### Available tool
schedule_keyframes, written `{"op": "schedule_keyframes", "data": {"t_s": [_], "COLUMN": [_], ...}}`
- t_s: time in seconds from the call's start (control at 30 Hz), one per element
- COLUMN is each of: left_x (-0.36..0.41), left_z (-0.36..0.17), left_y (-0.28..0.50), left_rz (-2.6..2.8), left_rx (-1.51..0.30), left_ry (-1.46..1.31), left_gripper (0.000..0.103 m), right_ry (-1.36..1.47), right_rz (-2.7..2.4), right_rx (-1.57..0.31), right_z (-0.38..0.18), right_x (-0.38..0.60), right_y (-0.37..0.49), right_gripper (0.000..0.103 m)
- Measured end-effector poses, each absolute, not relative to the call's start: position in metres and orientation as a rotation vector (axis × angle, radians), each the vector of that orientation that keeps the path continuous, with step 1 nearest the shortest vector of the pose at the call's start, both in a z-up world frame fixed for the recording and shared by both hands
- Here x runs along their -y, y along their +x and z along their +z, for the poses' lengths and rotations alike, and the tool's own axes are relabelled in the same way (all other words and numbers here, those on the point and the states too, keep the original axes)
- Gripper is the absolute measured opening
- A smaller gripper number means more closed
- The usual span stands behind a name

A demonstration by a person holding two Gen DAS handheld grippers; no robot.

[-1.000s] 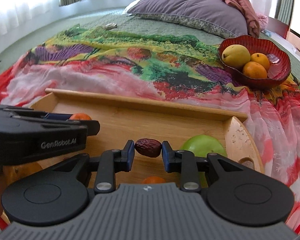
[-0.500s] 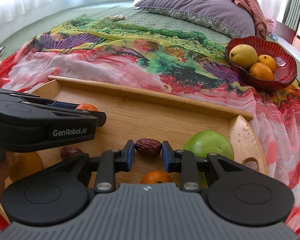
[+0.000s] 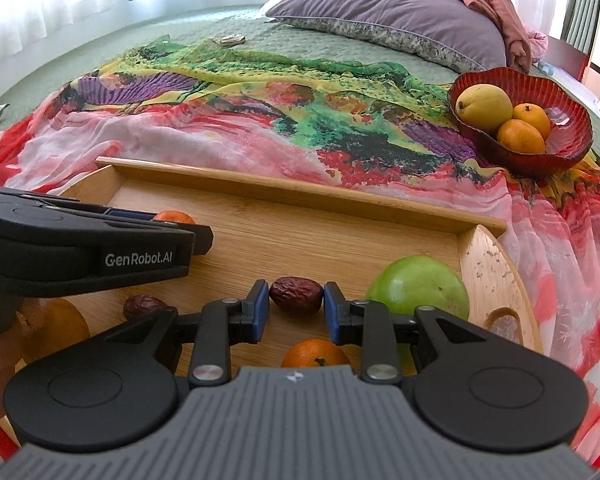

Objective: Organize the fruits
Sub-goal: 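Lower the small orange onto the tray with the left tool while the right tool places the date, then withdraw both open tools back from the tray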

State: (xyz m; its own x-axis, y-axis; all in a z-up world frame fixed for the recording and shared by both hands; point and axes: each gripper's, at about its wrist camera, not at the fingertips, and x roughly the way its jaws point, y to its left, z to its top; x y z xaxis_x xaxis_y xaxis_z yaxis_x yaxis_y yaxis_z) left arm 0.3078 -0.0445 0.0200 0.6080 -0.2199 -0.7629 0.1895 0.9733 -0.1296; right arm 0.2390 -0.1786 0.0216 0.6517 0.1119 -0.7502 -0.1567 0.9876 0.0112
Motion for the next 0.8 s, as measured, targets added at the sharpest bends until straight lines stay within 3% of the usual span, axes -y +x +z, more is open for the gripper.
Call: {"op": "schedule_keyframes", "data": {"t_s": [0.13, 0.2, 0.37, 0.53, 0.8], "left_x": [0.043, 0.042, 0.040, 0.032, 0.023], "left_z": [0.025, 0.030, 0.047, 0.069, 0.095], "left_y": [0.303, 0.299, 0.286, 0.268, 0.233], "left_rz": [-0.241, -0.255, -0.269, -0.281, -0.283], "left_rx": [-0.871, -0.862, -0.824, -0.756, -0.665], "left_ry": [-0.043, -0.052, -0.035, -0.050, -0.022], "left_gripper": [0.042, 0.045, 0.053, 0.073, 0.092], "right_ry": [-0.043, -0.038, -0.015, -0.029, -0.069], "right_rz": [0.150, 0.148, 0.153, 0.164, 0.146], "right_rx": [-0.845, -0.838, -0.806, -0.760, -0.653], "right_z": [0.022, 0.022, 0.031, 0.045, 0.068], "right_x": [0.178, 0.177, 0.180, 0.181, 0.185], "right_y": [0.239, 0.237, 0.231, 0.221, 0.196], "right_gripper": [0.042, 0.053, 0.059, 0.065, 0.090]}}
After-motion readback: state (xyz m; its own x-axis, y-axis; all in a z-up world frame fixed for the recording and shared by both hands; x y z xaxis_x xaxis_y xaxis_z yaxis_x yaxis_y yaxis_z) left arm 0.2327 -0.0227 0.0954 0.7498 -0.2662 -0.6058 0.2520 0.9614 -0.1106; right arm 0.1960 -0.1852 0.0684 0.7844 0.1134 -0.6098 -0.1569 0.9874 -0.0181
